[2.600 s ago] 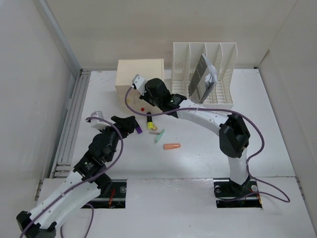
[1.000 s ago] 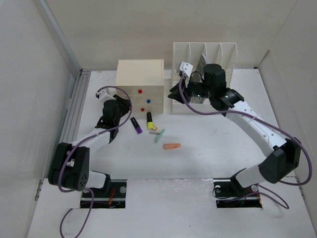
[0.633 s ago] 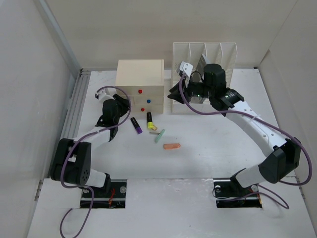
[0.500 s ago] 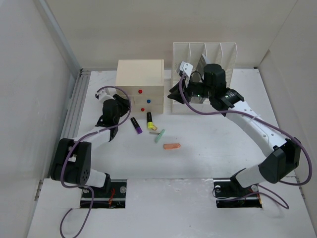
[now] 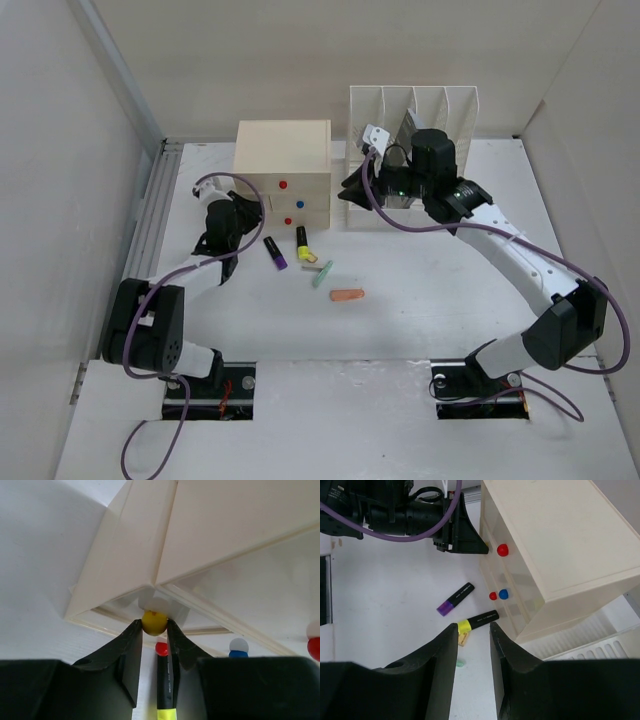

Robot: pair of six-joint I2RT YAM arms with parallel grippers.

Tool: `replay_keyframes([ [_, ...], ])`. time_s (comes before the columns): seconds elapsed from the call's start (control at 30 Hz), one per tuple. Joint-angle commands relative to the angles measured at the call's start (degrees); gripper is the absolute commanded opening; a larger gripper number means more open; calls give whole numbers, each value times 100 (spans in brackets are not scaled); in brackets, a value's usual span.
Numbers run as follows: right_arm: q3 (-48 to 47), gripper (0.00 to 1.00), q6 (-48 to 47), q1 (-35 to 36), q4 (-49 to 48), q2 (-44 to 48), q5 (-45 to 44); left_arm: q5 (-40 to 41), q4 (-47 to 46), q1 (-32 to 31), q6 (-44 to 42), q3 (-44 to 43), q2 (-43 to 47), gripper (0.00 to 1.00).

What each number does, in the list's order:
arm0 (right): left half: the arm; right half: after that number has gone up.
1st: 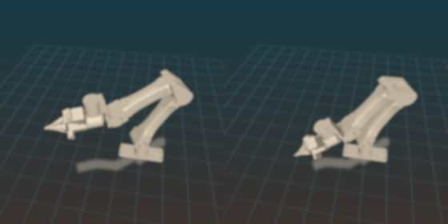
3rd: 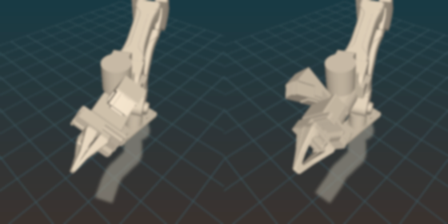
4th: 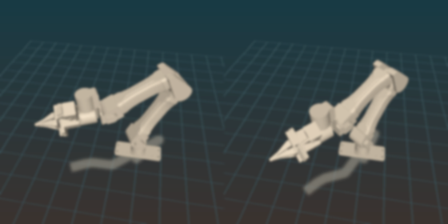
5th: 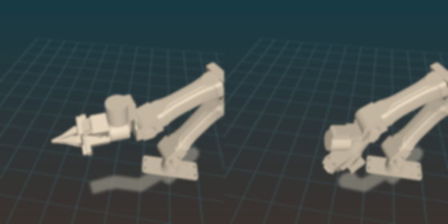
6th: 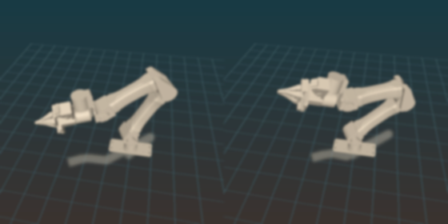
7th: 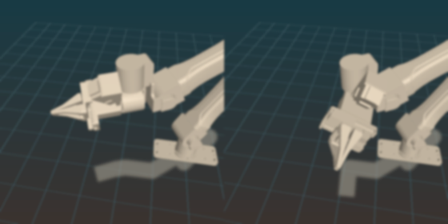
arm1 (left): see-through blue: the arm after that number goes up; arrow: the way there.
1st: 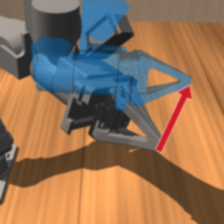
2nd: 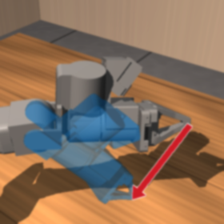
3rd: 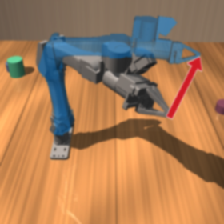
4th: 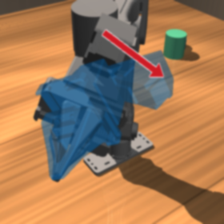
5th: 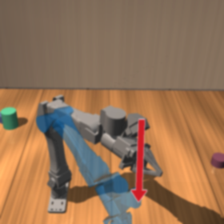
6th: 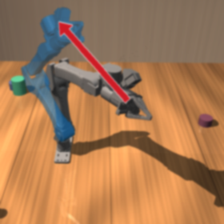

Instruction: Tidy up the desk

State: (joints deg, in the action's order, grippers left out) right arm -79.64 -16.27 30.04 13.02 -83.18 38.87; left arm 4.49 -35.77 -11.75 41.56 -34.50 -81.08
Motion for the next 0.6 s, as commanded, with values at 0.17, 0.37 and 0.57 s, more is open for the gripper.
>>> replay_keyframes([
  [0.17, 229, 38, -218, -25, -282, -67, 534, -27, -475, 42, 247, 1014, 1067, 5],
  [0.37, 229, 38, -324, 27, -221, -173, 543, -27, -300, -134, 309, 1718, 2033, 5],
  [0.57, 159, 44, -525, 203, 34, -374, 428, -80, -27, -135, 309, 1771, 2219, 9],
])
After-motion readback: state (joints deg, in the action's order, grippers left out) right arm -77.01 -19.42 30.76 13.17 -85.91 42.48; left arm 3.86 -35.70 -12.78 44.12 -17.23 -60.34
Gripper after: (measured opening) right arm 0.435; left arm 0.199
